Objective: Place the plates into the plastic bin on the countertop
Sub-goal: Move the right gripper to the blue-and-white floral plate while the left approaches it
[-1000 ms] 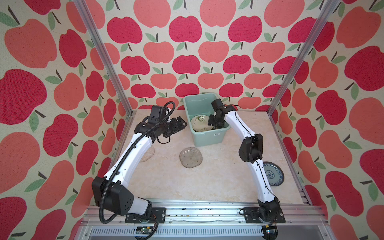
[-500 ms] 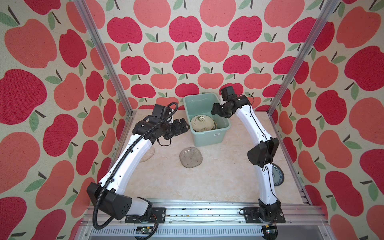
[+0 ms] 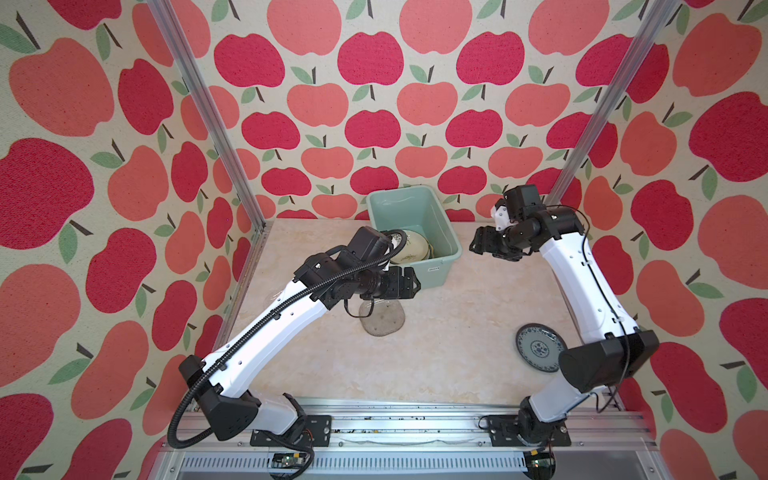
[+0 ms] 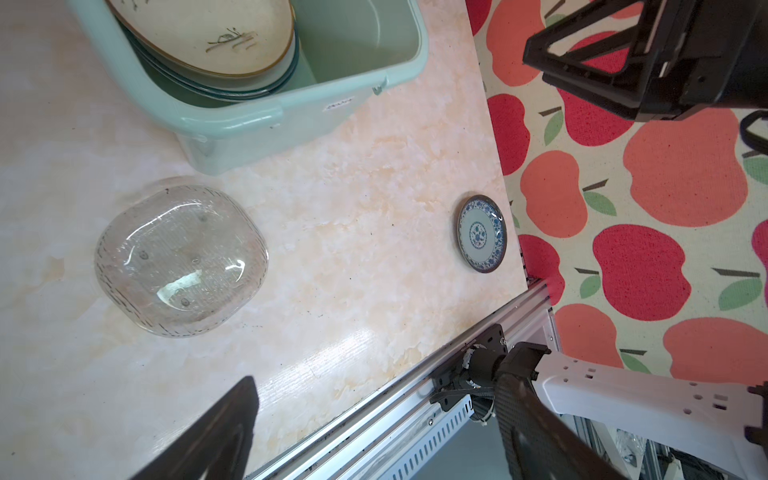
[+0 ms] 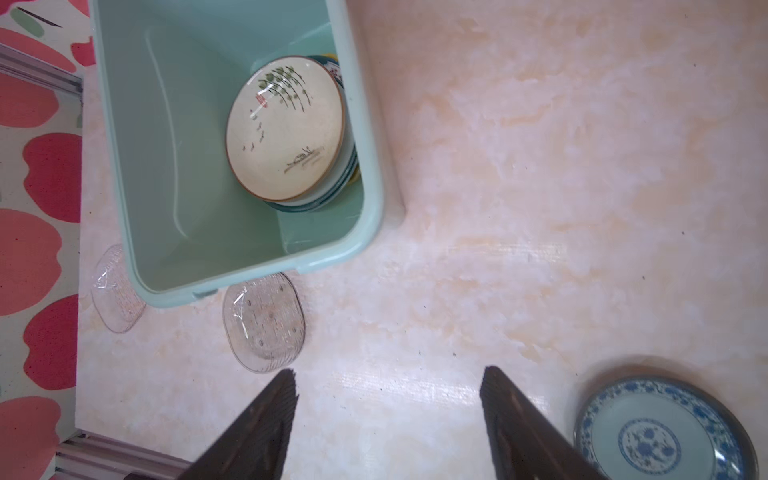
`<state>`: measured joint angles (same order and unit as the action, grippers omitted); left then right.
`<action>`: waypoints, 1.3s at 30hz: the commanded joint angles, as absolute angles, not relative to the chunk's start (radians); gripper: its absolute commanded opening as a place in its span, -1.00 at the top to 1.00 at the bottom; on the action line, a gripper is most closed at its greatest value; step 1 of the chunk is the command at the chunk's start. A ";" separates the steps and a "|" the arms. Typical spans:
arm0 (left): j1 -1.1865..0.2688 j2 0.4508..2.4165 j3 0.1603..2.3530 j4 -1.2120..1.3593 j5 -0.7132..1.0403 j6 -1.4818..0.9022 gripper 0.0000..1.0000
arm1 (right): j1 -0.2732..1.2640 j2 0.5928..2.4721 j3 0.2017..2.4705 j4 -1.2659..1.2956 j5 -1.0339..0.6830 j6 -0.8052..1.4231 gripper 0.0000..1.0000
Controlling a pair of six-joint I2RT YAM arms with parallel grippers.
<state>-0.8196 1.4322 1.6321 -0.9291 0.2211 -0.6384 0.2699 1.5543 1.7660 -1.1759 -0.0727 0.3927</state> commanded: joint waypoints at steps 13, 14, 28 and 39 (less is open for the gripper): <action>-0.955 1.800 1.896 -0.932 0.271 -0.511 -0.83 | -0.276 1.127 1.040 -1.095 -0.138 0.399 -0.47; -0.960 1.824 1.922 -0.950 0.267 -0.494 -0.83 | -0.301 1.127 1.023 -1.089 -0.128 0.396 -0.48; -1.008 2.001 2.143 -1.092 0.255 -0.414 -0.83 | -0.469 1.196 0.819 -0.953 0.106 0.494 -0.64; -1.008 2.021 2.169 -1.123 0.246 -0.438 -0.84 | -0.499 1.196 0.661 -0.737 0.194 0.430 -0.67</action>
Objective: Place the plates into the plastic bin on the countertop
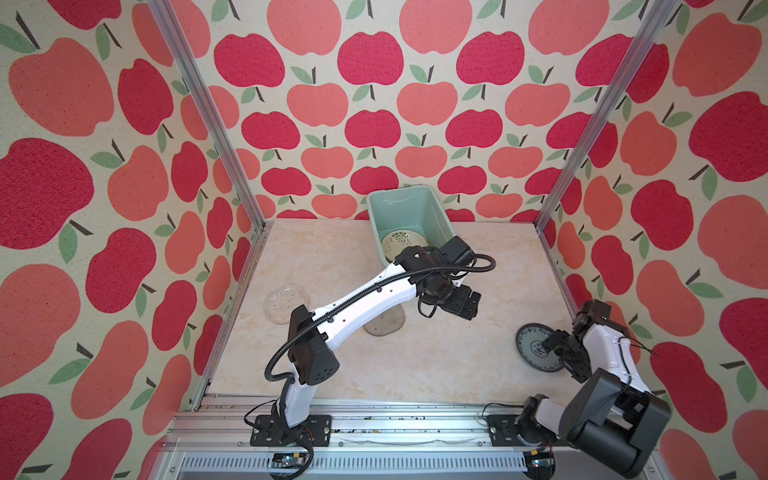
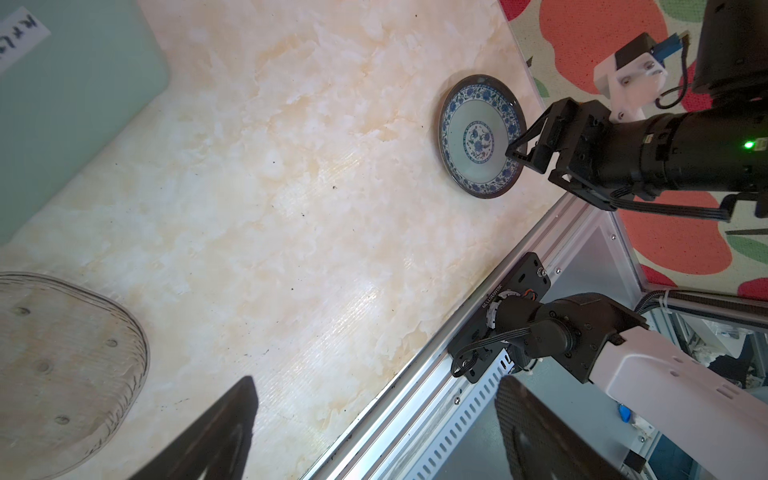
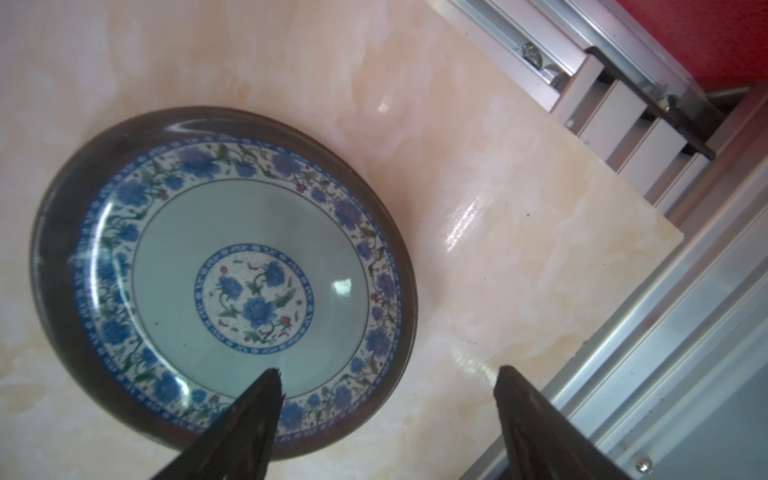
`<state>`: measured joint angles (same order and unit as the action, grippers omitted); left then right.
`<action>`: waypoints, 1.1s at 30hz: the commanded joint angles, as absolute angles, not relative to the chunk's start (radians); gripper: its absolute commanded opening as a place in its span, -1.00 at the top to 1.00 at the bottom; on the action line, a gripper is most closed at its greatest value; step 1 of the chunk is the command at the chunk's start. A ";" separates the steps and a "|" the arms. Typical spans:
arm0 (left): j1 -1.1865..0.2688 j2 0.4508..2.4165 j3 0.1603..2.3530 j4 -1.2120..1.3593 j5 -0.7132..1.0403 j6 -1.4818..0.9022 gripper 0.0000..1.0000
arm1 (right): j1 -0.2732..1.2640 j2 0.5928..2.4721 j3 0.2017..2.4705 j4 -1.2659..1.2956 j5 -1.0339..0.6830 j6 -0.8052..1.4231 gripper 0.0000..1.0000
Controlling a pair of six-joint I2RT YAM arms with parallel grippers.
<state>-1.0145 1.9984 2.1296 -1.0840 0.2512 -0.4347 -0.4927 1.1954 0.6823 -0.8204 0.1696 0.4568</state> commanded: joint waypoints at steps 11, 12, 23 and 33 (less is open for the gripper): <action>-0.988 2.057 2.216 -1.163 0.259 -0.456 -0.84 | -0.519 1.349 0.715 -0.641 0.118 0.353 -0.68; -0.988 2.057 2.217 -1.166 0.259 -0.456 -0.84 | -0.519 1.369 0.723 -0.637 0.112 0.344 -0.67; -0.985 2.042 2.193 -1.197 0.252 -0.475 -0.84 | -0.487 1.524 0.797 -0.658 -0.025 0.242 -0.46; -0.986 1.893 2.022 -1.117 0.176 -0.568 -0.84 | -0.240 1.606 0.889 -0.693 0.034 0.152 -0.42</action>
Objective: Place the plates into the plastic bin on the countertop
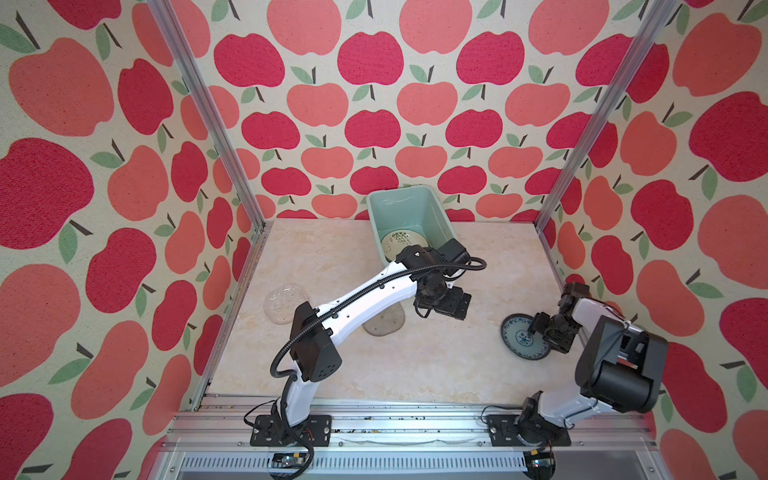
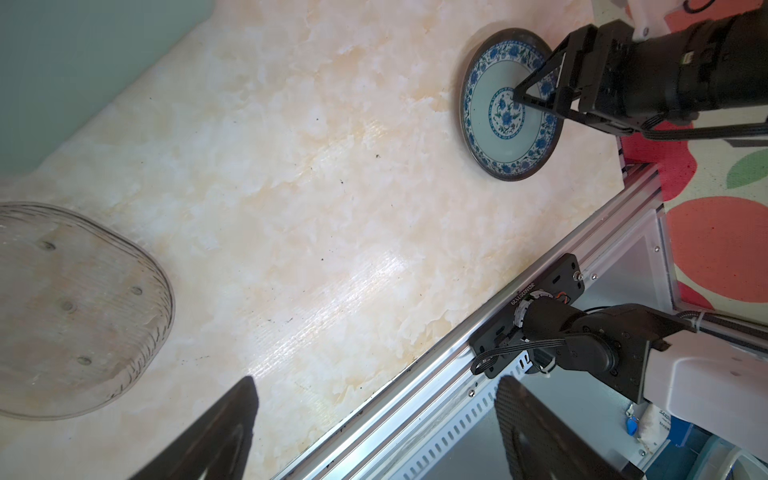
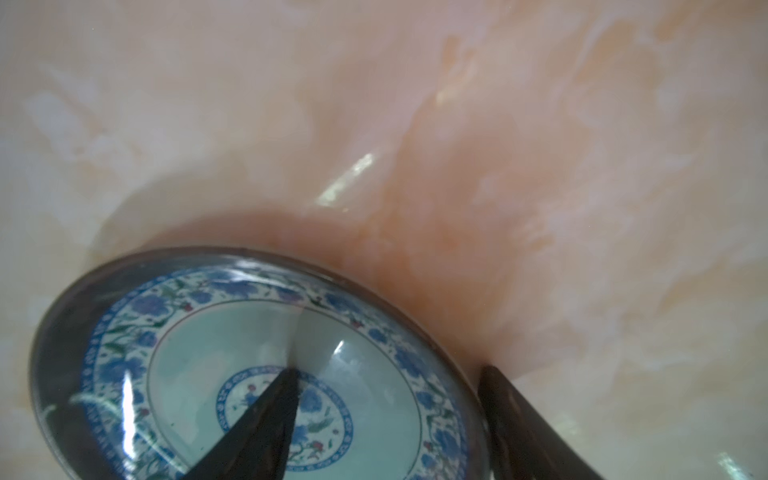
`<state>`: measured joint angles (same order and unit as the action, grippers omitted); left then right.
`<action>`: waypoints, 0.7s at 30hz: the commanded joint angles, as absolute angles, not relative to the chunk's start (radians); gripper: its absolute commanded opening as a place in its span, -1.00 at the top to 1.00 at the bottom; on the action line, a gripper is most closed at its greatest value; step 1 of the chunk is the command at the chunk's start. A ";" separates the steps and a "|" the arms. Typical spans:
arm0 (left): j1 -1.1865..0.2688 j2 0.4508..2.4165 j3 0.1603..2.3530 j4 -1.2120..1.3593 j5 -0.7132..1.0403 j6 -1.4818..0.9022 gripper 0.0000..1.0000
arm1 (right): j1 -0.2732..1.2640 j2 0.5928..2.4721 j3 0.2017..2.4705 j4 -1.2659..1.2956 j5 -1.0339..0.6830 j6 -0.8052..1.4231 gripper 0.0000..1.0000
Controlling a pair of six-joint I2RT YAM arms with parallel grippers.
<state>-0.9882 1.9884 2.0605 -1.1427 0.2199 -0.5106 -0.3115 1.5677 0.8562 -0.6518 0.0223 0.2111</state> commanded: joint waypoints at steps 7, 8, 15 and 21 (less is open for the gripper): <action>-0.983 1.672 1.772 -0.991 0.078 -0.738 -0.83 | 0.022 1.674 0.963 -0.718 0.102 0.089 -0.40; -0.981 1.628 1.719 -0.971 0.057 -0.767 -0.84 | 0.060 1.681 0.972 -0.717 0.112 0.084 -0.40; -0.921 1.321 1.356 -0.833 -0.046 -1.028 -0.83 | 0.304 1.753 1.040 -0.730 0.124 0.035 -0.40; -0.865 1.130 1.123 -0.725 -0.053 -1.222 -0.82 | 0.466 1.798 1.077 -0.740 0.007 0.009 -0.40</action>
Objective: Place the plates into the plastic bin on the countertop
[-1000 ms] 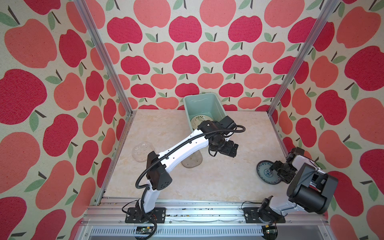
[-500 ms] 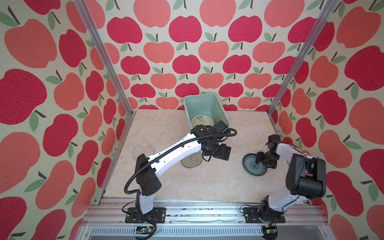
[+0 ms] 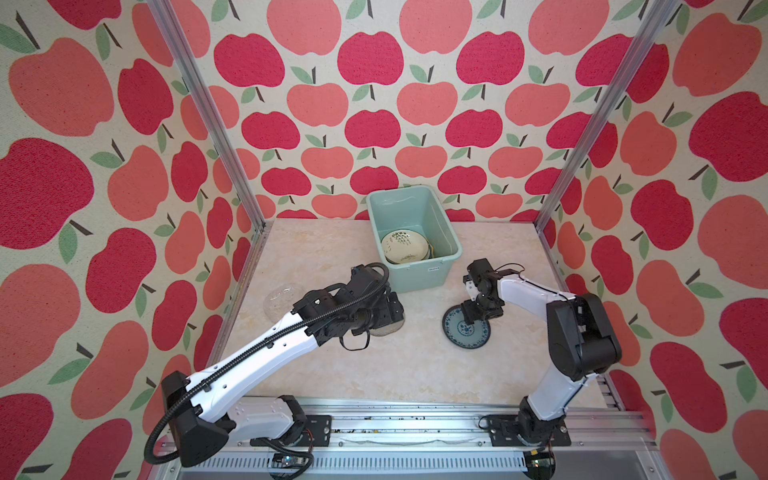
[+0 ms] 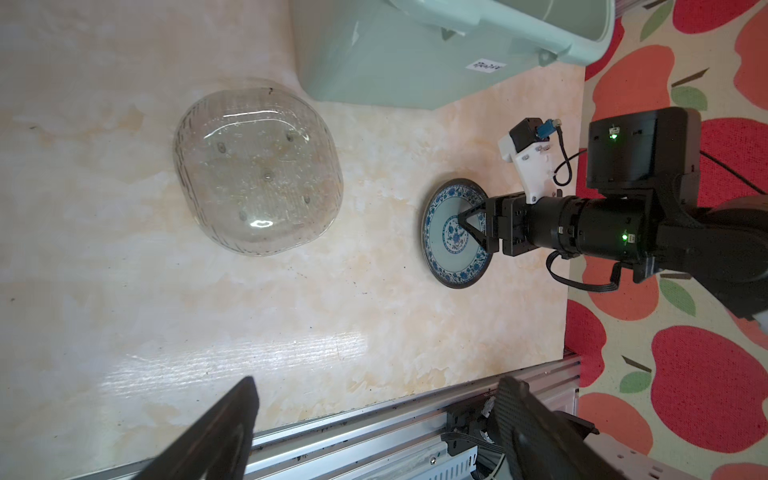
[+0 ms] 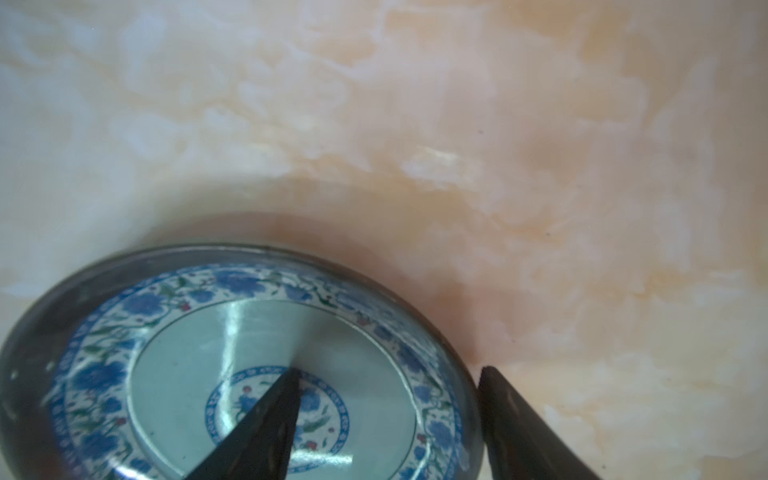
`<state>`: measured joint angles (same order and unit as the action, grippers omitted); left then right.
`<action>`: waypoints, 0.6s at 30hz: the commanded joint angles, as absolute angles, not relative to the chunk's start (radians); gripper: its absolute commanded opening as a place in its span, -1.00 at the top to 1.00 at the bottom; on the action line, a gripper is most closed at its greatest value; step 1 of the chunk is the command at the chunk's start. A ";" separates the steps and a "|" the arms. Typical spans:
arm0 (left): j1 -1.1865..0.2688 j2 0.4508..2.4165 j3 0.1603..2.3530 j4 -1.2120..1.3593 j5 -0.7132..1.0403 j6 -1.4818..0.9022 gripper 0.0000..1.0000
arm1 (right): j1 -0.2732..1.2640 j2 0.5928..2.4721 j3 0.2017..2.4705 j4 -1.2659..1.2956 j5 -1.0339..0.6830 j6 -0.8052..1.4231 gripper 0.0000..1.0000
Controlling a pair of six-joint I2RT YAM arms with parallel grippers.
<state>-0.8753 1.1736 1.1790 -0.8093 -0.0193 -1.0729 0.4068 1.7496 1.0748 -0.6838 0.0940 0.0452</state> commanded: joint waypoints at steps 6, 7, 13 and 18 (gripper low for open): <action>-0.856 1.151 1.087 -0.683 0.000 -1.281 -0.81 | 0.503 1.769 1.073 -0.783 -0.123 0.033 -0.37; -0.856 1.169 1.090 -0.671 0.014 -1.281 -0.81 | 0.492 1.749 1.065 -0.788 -0.134 0.038 -0.38; -0.853 1.291 1.081 -0.594 0.133 -1.330 -0.80 | 0.340 1.640 1.012 -0.831 -0.294 0.060 -0.39; -0.870 1.374 1.026 -0.437 0.210 -1.397 -0.79 | 0.286 1.639 0.985 -0.838 -0.407 0.055 -0.39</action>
<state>-0.8604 1.3441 1.0557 -0.5434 0.1421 -1.3209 0.2951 1.6470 1.0092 -0.7986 -0.2890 0.0448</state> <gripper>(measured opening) 0.898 0.694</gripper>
